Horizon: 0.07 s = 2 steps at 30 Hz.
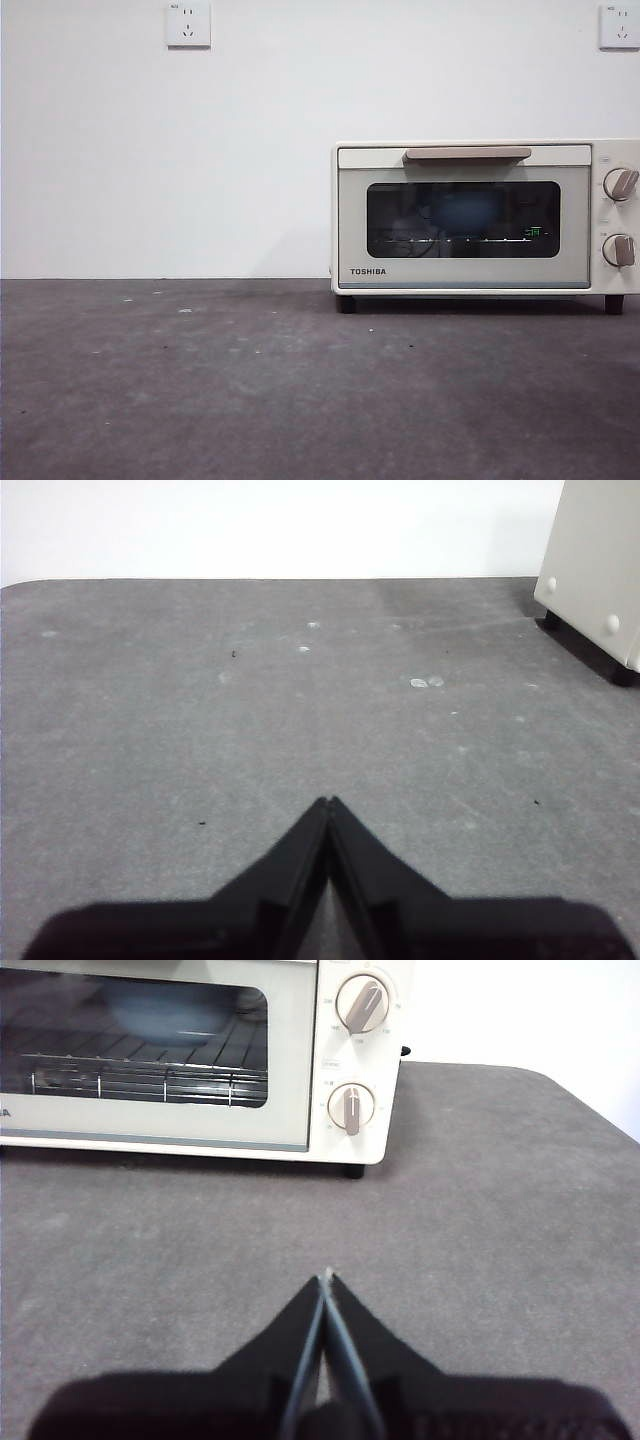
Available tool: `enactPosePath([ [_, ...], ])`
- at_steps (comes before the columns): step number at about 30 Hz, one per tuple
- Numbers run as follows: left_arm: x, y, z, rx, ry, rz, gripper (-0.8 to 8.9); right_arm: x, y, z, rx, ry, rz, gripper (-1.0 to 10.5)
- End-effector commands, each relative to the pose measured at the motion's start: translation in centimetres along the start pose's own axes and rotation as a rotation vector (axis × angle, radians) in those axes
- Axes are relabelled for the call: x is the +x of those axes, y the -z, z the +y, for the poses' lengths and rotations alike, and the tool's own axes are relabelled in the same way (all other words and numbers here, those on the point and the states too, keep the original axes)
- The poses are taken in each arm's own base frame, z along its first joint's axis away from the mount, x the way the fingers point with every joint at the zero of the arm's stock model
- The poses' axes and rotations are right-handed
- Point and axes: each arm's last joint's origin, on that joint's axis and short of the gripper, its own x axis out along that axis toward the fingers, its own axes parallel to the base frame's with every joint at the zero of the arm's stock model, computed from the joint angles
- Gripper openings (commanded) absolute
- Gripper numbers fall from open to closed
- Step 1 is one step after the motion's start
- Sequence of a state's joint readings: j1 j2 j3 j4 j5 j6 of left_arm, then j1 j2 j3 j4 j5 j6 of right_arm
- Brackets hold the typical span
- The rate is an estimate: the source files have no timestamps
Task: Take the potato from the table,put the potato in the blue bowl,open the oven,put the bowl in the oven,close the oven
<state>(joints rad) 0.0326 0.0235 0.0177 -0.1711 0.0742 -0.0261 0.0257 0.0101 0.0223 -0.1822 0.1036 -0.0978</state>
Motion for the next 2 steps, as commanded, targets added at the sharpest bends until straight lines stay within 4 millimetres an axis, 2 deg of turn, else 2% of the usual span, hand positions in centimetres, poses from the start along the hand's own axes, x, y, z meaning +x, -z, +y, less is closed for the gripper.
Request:
enactPosePath([
  [1, 0.09, 0.25, 0.03, 0.01, 0.001, 0.001, -0.04, 0.08, 0.24, 0.05, -0.003, -0.004, 0.004, 0.0],
  [2, 0.09, 0.25, 0.03, 0.01, 0.001, 0.001, -0.04, 0.08, 0.24, 0.05, -0.003, -0.004, 0.004, 0.0],
])
